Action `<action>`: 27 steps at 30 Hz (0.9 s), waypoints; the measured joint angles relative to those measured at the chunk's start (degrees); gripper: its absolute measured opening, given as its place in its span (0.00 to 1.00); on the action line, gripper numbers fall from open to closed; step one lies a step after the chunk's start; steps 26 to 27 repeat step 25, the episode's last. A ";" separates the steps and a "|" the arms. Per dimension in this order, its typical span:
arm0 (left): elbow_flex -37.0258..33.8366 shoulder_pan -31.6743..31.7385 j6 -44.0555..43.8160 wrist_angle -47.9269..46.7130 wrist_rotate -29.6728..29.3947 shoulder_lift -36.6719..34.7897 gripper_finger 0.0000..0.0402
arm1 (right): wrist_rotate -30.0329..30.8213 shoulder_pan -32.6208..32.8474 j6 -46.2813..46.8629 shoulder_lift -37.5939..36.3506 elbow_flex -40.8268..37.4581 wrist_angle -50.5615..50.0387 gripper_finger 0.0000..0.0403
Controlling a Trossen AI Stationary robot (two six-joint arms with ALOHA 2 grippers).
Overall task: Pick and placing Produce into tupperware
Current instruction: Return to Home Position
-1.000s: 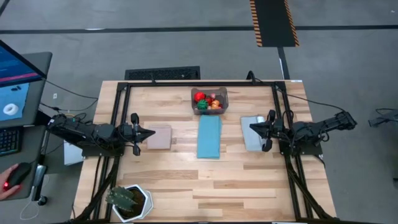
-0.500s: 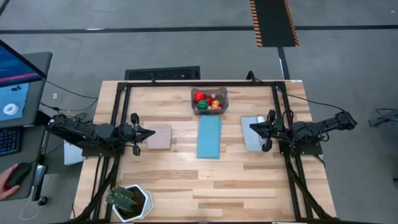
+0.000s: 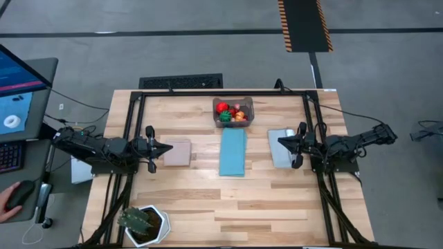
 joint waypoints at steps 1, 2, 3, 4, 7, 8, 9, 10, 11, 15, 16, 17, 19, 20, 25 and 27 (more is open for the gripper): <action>0.00 -0.02 -0.31 0.00 0.00 -0.01 0.00 | 0.00 -0.02 -0.02 0.01 0.00 0.01 0.12; 0.00 -0.02 -0.55 0.00 -0.01 -0.01 0.00 | 0.00 -0.01 -0.01 0.01 0.00 0.00 0.12; 0.00 -0.02 -0.57 0.00 0.00 -0.01 0.00 | 0.01 -0.01 -0.02 0.00 0.00 -0.01 0.12; 0.00 0.00 -0.52 0.00 -0.01 -0.01 0.00 | 0.02 0.00 -0.01 -0.01 0.00 0.01 0.12; 0.00 -0.01 0.17 0.00 -0.01 -0.01 0.00 | 0.00 -0.01 0.00 -0.01 0.00 0.00 0.12; 0.00 -0.02 0.15 0.00 -0.01 -0.01 0.00 | 0.00 0.00 0.00 0.01 0.00 -0.01 0.12; 0.00 -0.01 0.04 0.00 -0.01 0.00 0.00 | 0.01 -0.01 0.00 0.00 0.00 0.01 0.12; 0.00 -0.02 -0.25 0.00 0.01 0.00 0.00 | 0.00 -0.01 -0.02 0.00 0.00 0.01 0.12; 0.00 0.00 -0.57 0.00 -0.01 -0.01 0.00 | 0.02 -0.01 0.00 0.01 0.00 0.00 0.12; 0.00 -0.01 -0.06 0.01 -0.01 -0.01 0.00 | 0.00 -0.02 -0.02 0.01 0.00 0.01 0.12; 0.00 0.00 0.15 0.00 -0.01 -0.01 0.00 | 0.00 0.00 -0.02 0.01 0.00 -0.01 0.12; 0.00 0.00 0.18 0.00 0.01 -0.01 0.00 | 0.01 -0.01 -0.01 -0.01 0.00 0.00 0.12; 0.00 0.00 -0.04 0.00 -0.01 -0.01 0.00 | 0.01 0.00 0.00 0.01 0.00 -0.01 0.12; 0.00 -0.02 -0.32 0.00 -0.01 -0.01 0.00 | 0.02 -0.02 0.00 -0.01 0.00 0.00 0.12; 0.00 -0.02 -0.07 0.00 -0.01 -0.01 0.00 | 0.01 0.00 -0.01 0.00 0.00 -0.01 0.12; 0.00 -0.02 -0.07 0.00 -0.01 -0.01 0.00 | 0.01 0.00 -0.01 0.00 0.00 -0.01 0.12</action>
